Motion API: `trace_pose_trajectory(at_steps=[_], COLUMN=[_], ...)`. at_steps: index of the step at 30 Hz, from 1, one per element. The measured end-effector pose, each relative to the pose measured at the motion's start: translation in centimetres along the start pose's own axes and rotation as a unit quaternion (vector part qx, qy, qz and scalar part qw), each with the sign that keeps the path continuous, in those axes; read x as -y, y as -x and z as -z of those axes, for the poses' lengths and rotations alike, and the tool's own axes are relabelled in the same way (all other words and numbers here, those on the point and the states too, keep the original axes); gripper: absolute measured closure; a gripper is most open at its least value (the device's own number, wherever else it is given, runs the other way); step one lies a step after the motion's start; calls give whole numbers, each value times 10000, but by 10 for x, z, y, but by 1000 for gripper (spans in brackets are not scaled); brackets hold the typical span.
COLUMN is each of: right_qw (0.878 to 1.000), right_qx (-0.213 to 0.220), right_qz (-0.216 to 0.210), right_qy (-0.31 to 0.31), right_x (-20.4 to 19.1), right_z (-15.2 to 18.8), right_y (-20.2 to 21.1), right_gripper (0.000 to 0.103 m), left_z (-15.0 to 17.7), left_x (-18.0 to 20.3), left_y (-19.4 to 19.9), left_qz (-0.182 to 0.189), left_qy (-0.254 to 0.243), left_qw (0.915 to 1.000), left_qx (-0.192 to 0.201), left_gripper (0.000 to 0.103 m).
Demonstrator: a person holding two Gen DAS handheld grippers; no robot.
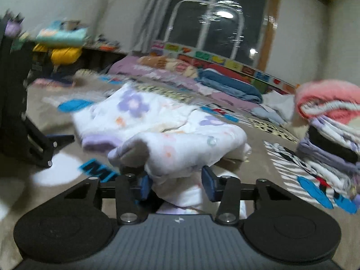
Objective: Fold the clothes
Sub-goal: 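Grasp the garment's lavender cuff with the left tool while the right tool grasps the other cuff, then lift the garment by both cuffs with both tools, shaking it out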
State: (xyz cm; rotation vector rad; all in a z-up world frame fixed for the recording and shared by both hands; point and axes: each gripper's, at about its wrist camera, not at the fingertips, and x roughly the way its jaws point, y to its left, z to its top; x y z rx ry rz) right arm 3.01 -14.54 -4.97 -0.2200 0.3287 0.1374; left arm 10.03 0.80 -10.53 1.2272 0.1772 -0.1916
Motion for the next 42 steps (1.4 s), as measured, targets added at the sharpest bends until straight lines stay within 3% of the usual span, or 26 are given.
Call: trace_pose_trajectory(at_steps=[2,7,12,13,14,15,17,25,36,42], right_qw=[9999,9994,9989,9987,9985,9982,9973,9914,9755,9685], right_qx=[30,88,196,213,230,271,381,847,1767,2117], right_qz=[76,214,193,169,145,139,150,228,324,419], right_qy=[-148,-260,-376,-423,-469,-518,-617,-967,-1272,-1239], right_x=[9,21,28,30,33,36,44,77,121,137], right_z=[0,-1,-1,-1,-1,-2,-4,-14,-40,-49], right_y=[-2,-5,-9,-9,-9,-8,-5,17,91,124], right_gripper=[59,59,58,60,69,83,92,95,97,98], left_z=[-3,-10,-27,-31,-34,-38,-45,-73,-104,-110], left_x=[2,-1,-10,-14,-18,-22,-31,-66,-122,-138], left_y=[-1,8,9,13,16,20,28,58,134,169], left_qz=[-58,-35,65,35,6,-24,-83,-330,-941,-991], left_qy=[-179,110,803,943,1083,1223,1501,2560,2910,3083], left_qw=[9996,9977,9946,9934,9919,9903,9864,9636,9427,9328], left_qx=[193,667,653,655,657,659,662,694,1336,1585], left_gripper=[40,42,84,90,92,93,94,95,95,95])
